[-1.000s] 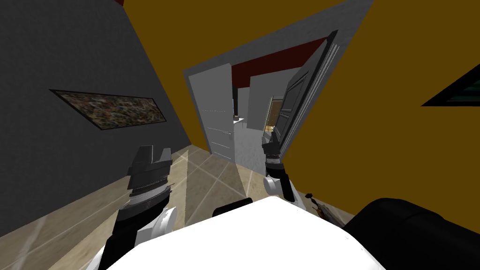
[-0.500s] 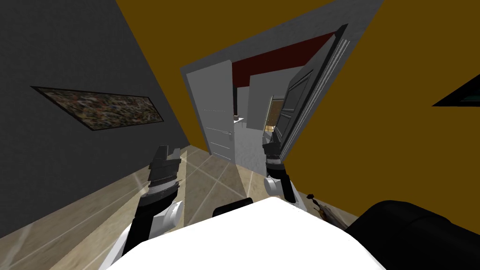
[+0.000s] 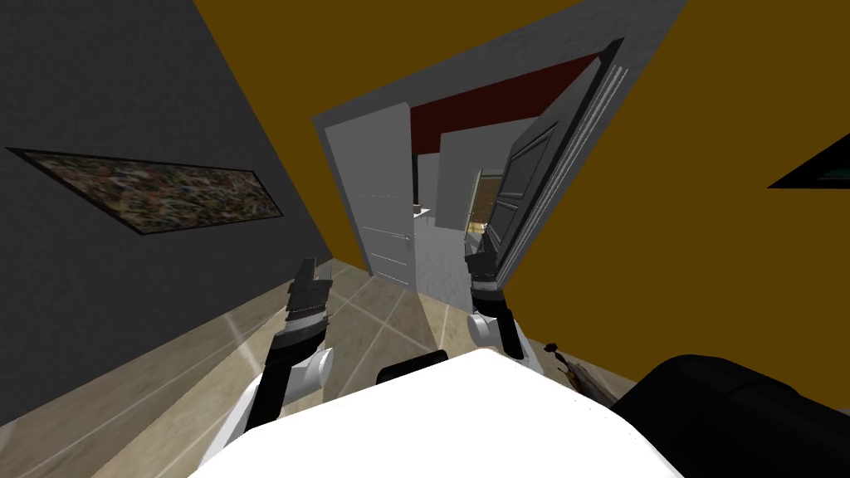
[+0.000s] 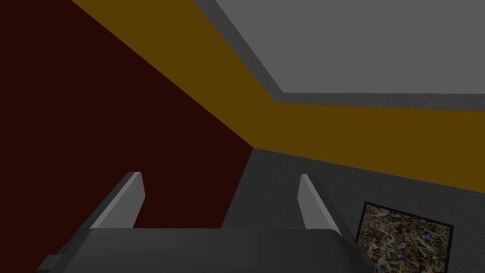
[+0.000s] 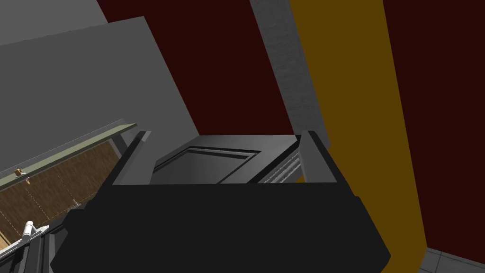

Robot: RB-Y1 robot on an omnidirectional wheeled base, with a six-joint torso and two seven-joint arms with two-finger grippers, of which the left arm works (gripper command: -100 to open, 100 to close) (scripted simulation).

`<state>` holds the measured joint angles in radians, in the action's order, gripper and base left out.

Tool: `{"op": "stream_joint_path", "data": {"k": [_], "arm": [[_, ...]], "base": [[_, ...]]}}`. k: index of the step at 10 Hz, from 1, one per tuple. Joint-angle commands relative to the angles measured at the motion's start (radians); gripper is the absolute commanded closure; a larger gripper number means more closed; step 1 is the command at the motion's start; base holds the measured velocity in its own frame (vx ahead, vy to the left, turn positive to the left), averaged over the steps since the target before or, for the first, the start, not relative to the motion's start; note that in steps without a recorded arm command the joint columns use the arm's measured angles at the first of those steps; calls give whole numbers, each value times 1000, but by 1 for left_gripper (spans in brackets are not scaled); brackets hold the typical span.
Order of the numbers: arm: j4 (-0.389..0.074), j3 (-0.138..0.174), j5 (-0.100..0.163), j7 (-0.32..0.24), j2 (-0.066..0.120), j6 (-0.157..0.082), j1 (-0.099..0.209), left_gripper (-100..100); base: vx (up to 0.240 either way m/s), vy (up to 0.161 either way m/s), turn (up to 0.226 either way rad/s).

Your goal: Push the door open

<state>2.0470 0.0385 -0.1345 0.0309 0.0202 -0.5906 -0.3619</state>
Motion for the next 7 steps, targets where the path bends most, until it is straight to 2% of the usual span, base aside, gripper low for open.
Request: {"op": "stream_joint_path", "data": {"k": [1, 3, 4, 5, 6, 7], "arm": [[-50, 0, -3, -8, 6, 3, 33, -100], [-115, -2, -7, -20, 12, 7, 81, -100], [-131, -2, -7, -20, 12, 7, 81, -100], [-164, -2, -9, -26, 15, 9, 105, -100], [-170, -2, -9, -26, 15, 9, 105, -100], [-212, -3, -11, -32, 18, 10, 131, -100]], "base": [[72, 43, -59], [94, 59, -77], [49, 43, -23], [43, 32, -45], [37, 25, -24], [47, 30, -51]]}}
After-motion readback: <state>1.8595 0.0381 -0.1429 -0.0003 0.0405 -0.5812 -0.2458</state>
